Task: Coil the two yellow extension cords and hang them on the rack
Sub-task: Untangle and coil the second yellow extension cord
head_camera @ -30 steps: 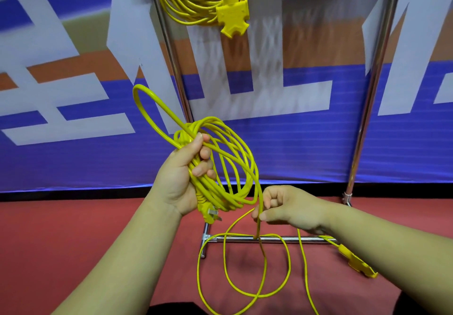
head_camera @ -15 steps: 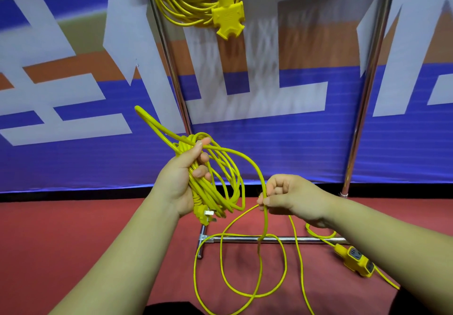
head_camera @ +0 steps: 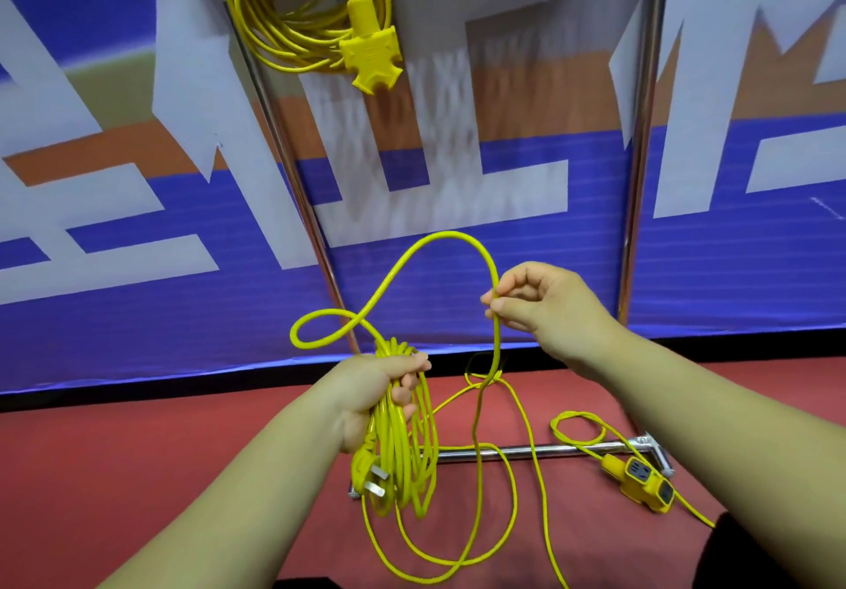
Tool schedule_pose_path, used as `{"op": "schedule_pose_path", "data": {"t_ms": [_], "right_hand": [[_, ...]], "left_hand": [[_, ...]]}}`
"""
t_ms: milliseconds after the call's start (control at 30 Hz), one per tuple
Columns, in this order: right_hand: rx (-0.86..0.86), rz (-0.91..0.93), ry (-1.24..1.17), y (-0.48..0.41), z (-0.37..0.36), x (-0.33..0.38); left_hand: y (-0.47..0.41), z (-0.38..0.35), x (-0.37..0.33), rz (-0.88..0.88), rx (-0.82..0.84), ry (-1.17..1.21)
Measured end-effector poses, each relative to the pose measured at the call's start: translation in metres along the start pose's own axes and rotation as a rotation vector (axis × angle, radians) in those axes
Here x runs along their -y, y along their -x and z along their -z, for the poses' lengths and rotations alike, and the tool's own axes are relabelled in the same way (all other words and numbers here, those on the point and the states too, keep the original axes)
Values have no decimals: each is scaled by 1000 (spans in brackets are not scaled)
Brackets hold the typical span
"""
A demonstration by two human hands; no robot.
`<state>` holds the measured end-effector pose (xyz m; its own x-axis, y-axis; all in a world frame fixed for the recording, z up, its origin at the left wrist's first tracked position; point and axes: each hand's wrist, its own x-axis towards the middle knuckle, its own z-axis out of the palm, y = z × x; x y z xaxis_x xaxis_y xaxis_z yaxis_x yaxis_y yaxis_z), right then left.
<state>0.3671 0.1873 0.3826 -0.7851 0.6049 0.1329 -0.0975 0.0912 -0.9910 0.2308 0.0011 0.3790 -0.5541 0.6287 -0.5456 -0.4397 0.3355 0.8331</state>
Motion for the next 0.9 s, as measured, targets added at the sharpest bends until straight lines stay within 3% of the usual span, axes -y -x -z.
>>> {"op": "schedule_pose_path", "data": {"t_ms": [367, 433, 500, 567, 600, 700, 800, 900], "right_hand": [[-9, 92, -15, 12, 21, 22], [-87, 178, -16, 6, 21, 27], [-274, 213, -9, -13, 26, 19], [-440, 99, 71, -33, 40, -6], [-441, -16, 142, -40, 48, -21], [-88, -383, 558, -43, 57, -68], [260, -435, 1075, -41, 50, -81], [302, -415, 984, -33, 40, -73]], "left_hand": [[8, -34, -4, -121, 94, 80], [10, -37, -4, -117, 111, 56], [12, -40, -5, -109, 135, 26], [16, -44, -6, -114, 165, 8], [19, -45, -8, -122, 183, 17], [23, -44, -14, -160, 228, 82], [24, -36, -19, -170, 245, 159], [22, -27, -23, -160, 277, 278]]}}
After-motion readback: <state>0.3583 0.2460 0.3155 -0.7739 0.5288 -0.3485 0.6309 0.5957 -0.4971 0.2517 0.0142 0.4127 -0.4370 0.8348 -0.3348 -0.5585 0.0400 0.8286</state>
